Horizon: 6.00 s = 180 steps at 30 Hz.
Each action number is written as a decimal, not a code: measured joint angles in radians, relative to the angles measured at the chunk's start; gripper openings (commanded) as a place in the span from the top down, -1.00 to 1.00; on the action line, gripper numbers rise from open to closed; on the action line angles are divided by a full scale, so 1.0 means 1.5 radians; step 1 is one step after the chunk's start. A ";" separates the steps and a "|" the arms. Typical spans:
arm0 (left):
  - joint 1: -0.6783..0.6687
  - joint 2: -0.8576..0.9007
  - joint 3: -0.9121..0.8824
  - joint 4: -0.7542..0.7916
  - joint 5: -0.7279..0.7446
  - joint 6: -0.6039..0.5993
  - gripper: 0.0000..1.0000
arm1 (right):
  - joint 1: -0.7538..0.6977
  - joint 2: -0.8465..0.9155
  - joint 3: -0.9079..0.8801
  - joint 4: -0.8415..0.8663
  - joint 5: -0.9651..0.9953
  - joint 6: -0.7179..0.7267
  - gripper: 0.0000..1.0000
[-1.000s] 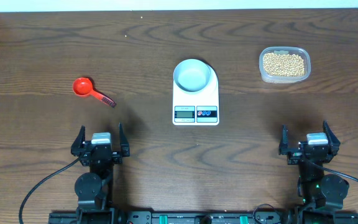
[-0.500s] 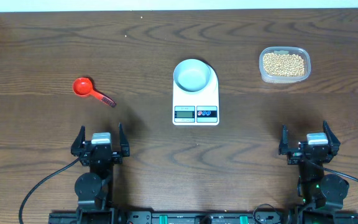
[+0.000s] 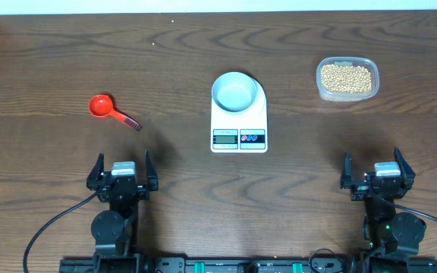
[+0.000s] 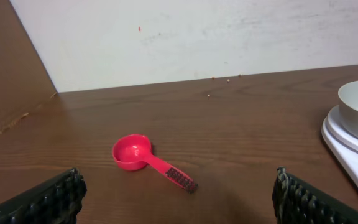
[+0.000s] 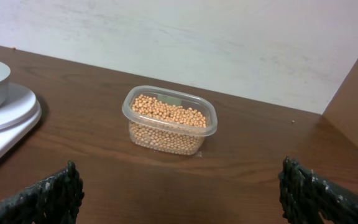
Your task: Scoop item into bowl and weigh 50g on scale
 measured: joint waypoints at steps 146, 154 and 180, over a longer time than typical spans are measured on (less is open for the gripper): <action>0.000 1.024 0.755 -0.392 -0.062 -0.480 -0.46 | 0.000 0.000 0.000 0.000 0.000 0.000 -0.99; 0.033 1.150 0.755 -0.347 -0.089 -0.545 -0.17 | 0.000 0.000 0.000 0.000 0.000 0.000 -0.98; 0.104 1.234 0.755 -0.239 -0.007 -0.506 0.04 | 0.000 0.000 0.000 0.000 0.000 0.000 -0.99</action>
